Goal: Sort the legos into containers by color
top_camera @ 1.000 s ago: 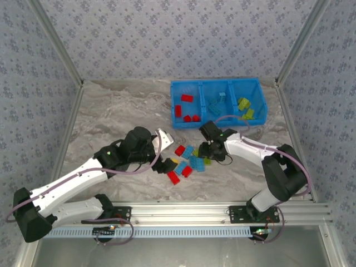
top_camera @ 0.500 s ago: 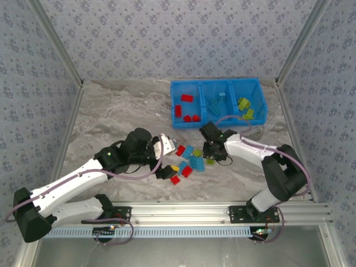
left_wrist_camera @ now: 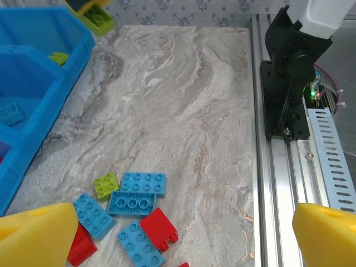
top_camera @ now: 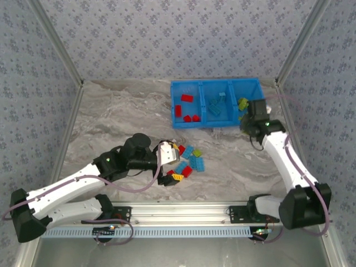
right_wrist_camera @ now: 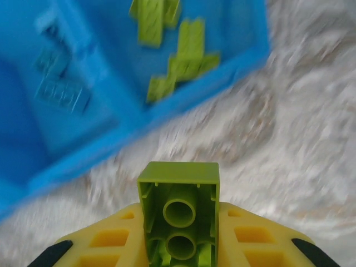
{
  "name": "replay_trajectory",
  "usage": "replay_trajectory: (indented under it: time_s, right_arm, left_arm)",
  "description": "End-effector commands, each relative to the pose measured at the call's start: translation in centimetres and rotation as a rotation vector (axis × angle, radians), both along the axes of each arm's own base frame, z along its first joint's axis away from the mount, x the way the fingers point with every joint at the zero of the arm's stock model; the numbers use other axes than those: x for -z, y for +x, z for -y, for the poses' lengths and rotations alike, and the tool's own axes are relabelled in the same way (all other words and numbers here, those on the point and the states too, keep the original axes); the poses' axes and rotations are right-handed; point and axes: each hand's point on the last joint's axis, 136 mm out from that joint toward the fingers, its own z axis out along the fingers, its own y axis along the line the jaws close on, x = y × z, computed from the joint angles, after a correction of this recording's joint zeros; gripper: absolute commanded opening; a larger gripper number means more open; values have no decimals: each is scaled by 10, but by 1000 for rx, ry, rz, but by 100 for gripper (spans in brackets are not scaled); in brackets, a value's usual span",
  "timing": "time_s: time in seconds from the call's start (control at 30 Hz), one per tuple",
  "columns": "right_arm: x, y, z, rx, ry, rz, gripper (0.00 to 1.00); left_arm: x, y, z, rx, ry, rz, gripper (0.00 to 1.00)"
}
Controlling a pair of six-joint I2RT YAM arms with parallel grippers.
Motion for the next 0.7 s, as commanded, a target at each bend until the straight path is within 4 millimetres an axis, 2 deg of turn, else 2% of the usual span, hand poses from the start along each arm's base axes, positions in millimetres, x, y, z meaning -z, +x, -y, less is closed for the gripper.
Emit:
replay_trajectory:
  time_s: [0.0, 0.03, 0.1, 0.2, 0.3, 0.4, 0.5, 0.57, 0.67]
  right_arm:
    - [-8, 50, 13, -69, -36, 32, 29]
    - [-12, 67, 18, -62, -30, 48, 30]
    - [-2, 95, 28, -55, -23, 36, 30]
    - [11, 129, 38, -45, -39, -3, 31]
    - [25, 152, 44, -39, -68, -59, 38]
    - [30, 161, 44, -43, -52, -107, 48]
    - [19, 161, 41, -45, -41, -94, 52]
    - [9, 155, 40, -42, -38, -82, 55]
    - [-1, 135, 36, -36, -45, -99, 57]
  left_arm:
    - [-17, 2, 2, -8, -46, 66, 99]
    - [-18, 3, 1, -24, -47, 65, 99]
    - [-17, 5, -1, -59, -35, 52, 99]
    - [-16, 14, -8, -159, -7, 19, 99]
    - [-9, 34, -21, -346, 25, -44, 99]
    - [-3, 56, -37, -563, 24, -120, 99]
    - [4, 69, -44, -712, 2, -201, 99]
    - [11, 72, -40, -732, 9, -240, 99]
    - [25, 83, -39, -811, 38, -327, 99]
